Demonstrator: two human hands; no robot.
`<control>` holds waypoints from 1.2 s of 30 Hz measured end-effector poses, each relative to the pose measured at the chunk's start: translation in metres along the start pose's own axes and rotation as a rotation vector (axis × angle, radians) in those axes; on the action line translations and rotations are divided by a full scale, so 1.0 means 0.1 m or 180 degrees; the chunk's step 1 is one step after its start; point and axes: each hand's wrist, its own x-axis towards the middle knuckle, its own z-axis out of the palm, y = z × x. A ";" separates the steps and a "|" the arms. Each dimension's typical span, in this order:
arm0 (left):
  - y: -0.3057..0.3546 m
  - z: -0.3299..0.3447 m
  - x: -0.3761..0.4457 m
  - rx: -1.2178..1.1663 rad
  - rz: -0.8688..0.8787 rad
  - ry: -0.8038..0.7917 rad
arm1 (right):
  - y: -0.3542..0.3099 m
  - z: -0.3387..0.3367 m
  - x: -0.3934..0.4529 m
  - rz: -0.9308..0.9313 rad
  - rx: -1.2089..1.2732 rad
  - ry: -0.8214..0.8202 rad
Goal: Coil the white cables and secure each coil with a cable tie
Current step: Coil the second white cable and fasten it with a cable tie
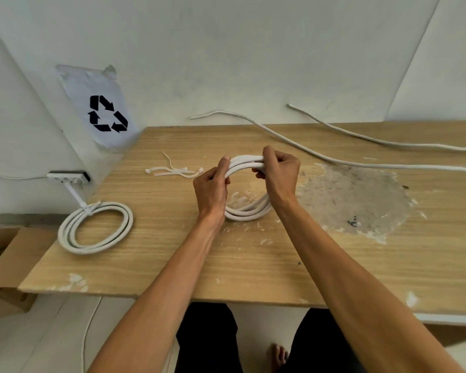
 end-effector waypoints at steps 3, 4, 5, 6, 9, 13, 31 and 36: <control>0.02 -0.02 -0.01 0.0012 -0.0075 0.0041 | 0.05 0.09 -0.01 -0.0397 -0.0619 0.0027; 0.03 -0.02 -0.02 0.0005 -0.0097 0.0087 | 0.08 0.10 -0.05 -0.0620 -0.0925 0.0060; 0.04 -0.01 -0.02 -0.0002 -0.0129 0.0145 | 0.13 0.09 -0.11 -0.0910 -0.1191 0.0036; 0.04 0.00 -0.02 -0.0010 -0.0149 0.0193 | 0.18 0.04 -0.15 -0.1215 -0.1420 -0.0059; 0.01 0.02 0.00 0.0052 -0.0050 0.0199 | 0.34 -0.14 -0.16 -0.1782 -0.1968 -0.0496; 0.00 0.06 0.01 0.0127 0.0058 0.0106 | 0.36 -0.27 -0.08 -0.2144 -0.2196 -0.0221; 0.03 0.10 0.13 0.1549 0.1153 -0.0443 | 0.42 -0.30 0.02 -0.1686 -0.2247 -0.0251; -0.01 0.00 0.20 0.3479 0.3016 -0.0615 | 0.39 -0.28 0.06 -0.1414 -0.2374 -0.0455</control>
